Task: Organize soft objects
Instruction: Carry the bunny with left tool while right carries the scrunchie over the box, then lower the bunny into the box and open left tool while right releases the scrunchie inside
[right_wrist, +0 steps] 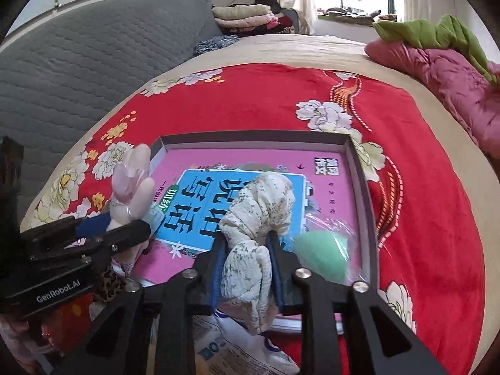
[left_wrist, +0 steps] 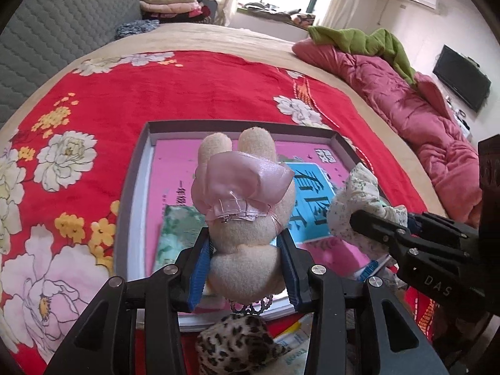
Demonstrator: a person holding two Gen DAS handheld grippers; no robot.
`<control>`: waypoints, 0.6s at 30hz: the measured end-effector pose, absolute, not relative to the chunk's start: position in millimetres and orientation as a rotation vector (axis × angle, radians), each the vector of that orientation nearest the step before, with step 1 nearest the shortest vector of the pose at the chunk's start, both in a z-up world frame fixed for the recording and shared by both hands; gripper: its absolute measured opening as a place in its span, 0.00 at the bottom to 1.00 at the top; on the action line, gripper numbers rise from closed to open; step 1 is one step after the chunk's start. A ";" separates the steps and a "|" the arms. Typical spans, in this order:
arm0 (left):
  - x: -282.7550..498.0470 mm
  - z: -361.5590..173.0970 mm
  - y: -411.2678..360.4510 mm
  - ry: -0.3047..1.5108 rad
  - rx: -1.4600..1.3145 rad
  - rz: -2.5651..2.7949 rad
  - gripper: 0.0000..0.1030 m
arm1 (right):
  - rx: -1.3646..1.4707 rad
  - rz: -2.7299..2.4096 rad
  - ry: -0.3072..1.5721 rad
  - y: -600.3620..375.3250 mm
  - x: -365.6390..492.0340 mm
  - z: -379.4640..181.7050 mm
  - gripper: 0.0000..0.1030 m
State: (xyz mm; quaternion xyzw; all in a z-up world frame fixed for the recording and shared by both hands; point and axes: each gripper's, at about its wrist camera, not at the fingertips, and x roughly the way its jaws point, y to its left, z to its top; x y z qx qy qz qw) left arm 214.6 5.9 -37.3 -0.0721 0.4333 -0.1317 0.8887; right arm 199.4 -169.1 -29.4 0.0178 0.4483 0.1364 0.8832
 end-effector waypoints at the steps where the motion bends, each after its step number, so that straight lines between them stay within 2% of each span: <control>1: 214.6 -37.7 4.4 0.903 -0.147 -0.279 0.42 | 0.039 0.278 0.936 -170.7 198.8 -29.1 0.33; 9: 211.6 -38.4 -6.5 0.910 -0.132 -0.325 0.43 | 0.045 0.247 0.915 -183.9 188.1 -20.1 0.43; 18: 213.1 -46.0 -14.0 0.942 -0.123 -0.343 0.52 | 0.097 0.213 0.863 -203.8 175.5 -2.4 0.44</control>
